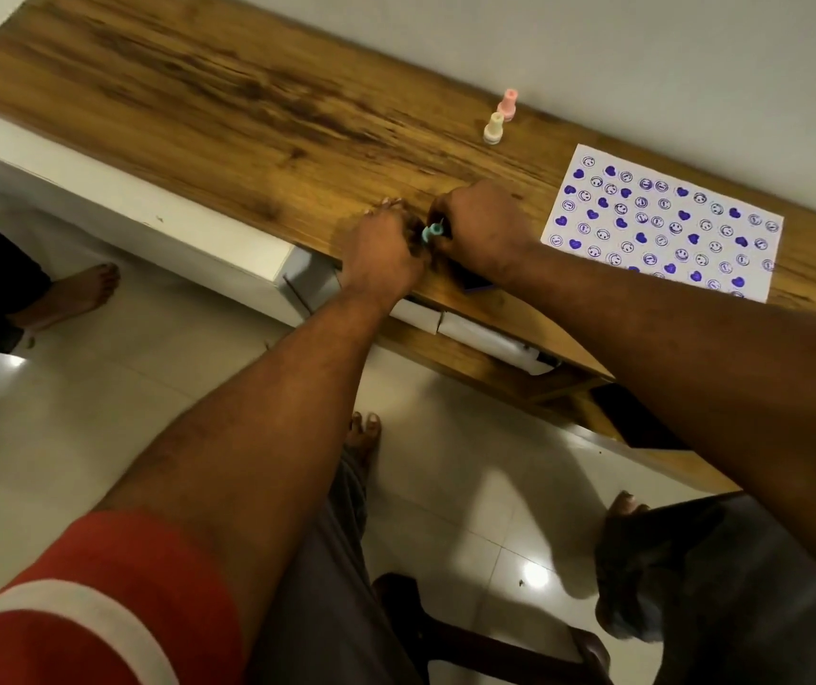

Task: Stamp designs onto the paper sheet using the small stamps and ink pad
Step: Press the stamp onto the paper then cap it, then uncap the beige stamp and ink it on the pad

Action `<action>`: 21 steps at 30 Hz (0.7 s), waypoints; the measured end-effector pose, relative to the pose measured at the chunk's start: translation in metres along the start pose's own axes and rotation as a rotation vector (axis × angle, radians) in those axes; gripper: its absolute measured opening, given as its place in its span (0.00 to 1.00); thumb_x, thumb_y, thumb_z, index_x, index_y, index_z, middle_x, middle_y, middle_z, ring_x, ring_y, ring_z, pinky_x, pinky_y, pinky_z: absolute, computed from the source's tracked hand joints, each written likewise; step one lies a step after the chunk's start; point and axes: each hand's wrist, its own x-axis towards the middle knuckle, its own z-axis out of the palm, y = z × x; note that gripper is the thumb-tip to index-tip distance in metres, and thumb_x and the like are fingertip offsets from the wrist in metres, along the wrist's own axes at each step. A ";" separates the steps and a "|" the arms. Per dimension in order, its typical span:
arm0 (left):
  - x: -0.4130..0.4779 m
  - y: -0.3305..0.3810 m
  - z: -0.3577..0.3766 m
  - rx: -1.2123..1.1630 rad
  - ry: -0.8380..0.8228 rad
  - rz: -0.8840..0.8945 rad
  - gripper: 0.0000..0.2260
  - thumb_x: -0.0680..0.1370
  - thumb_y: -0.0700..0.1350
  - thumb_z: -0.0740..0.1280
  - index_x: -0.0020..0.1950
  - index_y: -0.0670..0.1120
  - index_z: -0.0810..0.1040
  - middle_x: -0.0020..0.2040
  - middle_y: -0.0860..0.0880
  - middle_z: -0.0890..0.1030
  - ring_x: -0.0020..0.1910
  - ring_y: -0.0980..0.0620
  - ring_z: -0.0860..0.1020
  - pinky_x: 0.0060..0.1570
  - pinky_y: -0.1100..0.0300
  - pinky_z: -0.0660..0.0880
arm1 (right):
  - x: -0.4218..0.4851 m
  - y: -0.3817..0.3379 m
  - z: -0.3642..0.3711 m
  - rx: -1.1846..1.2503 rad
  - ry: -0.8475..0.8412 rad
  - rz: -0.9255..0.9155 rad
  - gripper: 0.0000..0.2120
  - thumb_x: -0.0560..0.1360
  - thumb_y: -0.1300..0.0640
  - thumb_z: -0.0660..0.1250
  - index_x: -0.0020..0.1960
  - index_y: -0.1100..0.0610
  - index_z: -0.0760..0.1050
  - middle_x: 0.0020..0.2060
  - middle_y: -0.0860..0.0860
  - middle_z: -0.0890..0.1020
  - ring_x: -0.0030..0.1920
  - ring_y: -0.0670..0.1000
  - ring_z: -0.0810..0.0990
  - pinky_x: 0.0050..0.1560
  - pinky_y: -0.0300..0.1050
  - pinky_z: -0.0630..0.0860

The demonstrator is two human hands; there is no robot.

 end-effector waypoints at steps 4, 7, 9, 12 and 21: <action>0.000 -0.002 0.000 0.010 -0.005 0.023 0.13 0.74 0.45 0.75 0.58 0.46 0.84 0.59 0.45 0.85 0.61 0.45 0.81 0.62 0.52 0.77 | 0.008 -0.010 -0.005 -0.092 -0.072 0.001 0.11 0.80 0.52 0.68 0.57 0.57 0.83 0.49 0.56 0.85 0.46 0.53 0.81 0.46 0.47 0.77; 0.001 -0.002 0.000 0.037 -0.025 0.016 0.14 0.75 0.46 0.74 0.59 0.45 0.82 0.63 0.43 0.83 0.66 0.44 0.79 0.68 0.51 0.74 | 0.014 -0.017 -0.009 -0.150 -0.109 -0.007 0.11 0.80 0.55 0.67 0.58 0.59 0.82 0.51 0.57 0.84 0.49 0.56 0.82 0.51 0.49 0.78; 0.003 -0.003 0.000 0.055 -0.041 0.017 0.15 0.75 0.48 0.74 0.59 0.44 0.82 0.64 0.43 0.82 0.67 0.43 0.78 0.71 0.47 0.73 | 0.015 -0.019 -0.008 -0.146 -0.111 0.004 0.11 0.81 0.55 0.67 0.58 0.59 0.81 0.51 0.58 0.84 0.50 0.56 0.82 0.52 0.48 0.78; 0.005 -0.006 0.000 0.079 -0.038 0.027 0.16 0.75 0.49 0.74 0.60 0.44 0.81 0.65 0.43 0.81 0.70 0.44 0.76 0.75 0.48 0.69 | 0.015 -0.017 -0.004 -0.062 -0.123 0.045 0.12 0.80 0.52 0.68 0.56 0.59 0.82 0.50 0.56 0.84 0.50 0.54 0.82 0.54 0.49 0.78; 0.008 -0.009 0.002 0.088 0.127 0.012 0.20 0.77 0.52 0.75 0.67 0.48 0.82 0.67 0.46 0.82 0.68 0.45 0.78 0.72 0.48 0.71 | 0.043 0.041 -0.032 -0.119 0.208 0.213 0.19 0.77 0.39 0.67 0.60 0.51 0.79 0.51 0.56 0.84 0.53 0.60 0.82 0.50 0.51 0.77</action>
